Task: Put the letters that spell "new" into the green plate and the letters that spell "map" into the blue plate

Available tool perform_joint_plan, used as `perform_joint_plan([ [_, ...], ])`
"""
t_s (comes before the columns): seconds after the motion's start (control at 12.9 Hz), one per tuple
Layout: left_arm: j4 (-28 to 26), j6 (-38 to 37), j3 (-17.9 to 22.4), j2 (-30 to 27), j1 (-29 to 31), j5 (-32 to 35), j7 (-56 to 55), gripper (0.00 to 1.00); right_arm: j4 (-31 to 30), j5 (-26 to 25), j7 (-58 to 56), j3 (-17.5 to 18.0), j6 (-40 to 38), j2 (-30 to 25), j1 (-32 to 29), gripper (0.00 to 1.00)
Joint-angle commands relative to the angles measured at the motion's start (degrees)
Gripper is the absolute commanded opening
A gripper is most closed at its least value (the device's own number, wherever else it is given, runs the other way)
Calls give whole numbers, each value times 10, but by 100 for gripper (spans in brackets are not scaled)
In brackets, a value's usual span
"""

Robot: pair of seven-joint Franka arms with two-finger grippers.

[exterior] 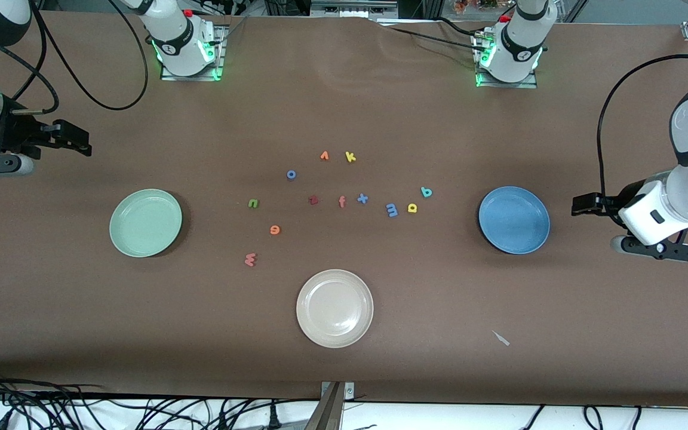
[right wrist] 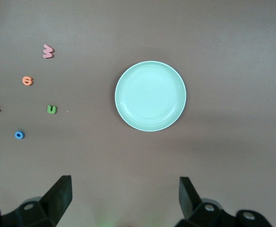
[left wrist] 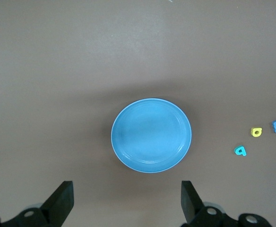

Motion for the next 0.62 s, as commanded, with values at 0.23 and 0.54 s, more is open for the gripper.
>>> perform_joint_plan([
  [0.23, 0, 5, 1, -1, -1, -9, 8, 100, 1, 6, 0, 4, 0, -1, -4, 100],
  [0.54, 0, 5, 1, -2, -3, -9, 3, 100, 2, 5, 1, 4, 2, 0, -4, 100],
])
